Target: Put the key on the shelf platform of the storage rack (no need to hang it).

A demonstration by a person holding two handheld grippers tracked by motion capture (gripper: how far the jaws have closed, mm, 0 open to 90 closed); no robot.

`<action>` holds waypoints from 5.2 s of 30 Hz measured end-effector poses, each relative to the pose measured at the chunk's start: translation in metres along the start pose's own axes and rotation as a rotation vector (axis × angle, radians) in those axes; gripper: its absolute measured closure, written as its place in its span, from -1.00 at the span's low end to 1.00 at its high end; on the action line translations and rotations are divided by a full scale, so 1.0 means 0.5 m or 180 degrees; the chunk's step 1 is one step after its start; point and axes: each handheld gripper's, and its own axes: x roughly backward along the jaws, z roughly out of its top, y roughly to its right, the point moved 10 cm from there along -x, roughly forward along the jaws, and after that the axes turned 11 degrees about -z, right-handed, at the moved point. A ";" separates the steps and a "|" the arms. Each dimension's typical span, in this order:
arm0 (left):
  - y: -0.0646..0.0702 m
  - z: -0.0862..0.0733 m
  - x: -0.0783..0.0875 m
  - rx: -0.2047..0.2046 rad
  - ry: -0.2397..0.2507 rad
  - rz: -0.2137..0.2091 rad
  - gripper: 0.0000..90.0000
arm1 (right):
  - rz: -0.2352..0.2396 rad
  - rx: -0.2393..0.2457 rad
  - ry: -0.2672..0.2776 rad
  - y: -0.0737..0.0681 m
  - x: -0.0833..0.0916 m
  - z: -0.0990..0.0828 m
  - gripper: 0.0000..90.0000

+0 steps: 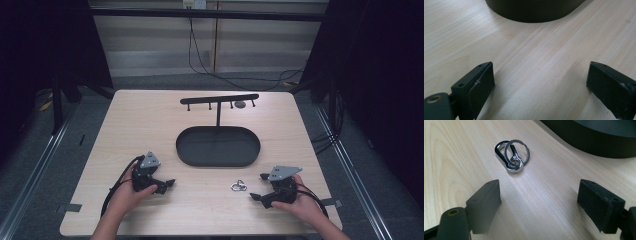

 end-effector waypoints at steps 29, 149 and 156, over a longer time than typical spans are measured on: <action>0.000 0.000 0.000 -0.0011 -0.0011 -0.0002 -0.83 | 0.0129 0.0218 -0.1019 -0.003 0.027 0.021 -0.25; 0.000 0.000 0.000 -0.0016 -0.0013 -0.0010 -0.84 | 0.0394 0.0746 -0.1815 -0.041 -0.008 0.123 0.83; 0.000 0.000 0.000 -0.0016 -0.0013 -0.0010 -0.84 | 0.0373 0.0744 -0.1807 -0.030 -0.003 0.135 0.83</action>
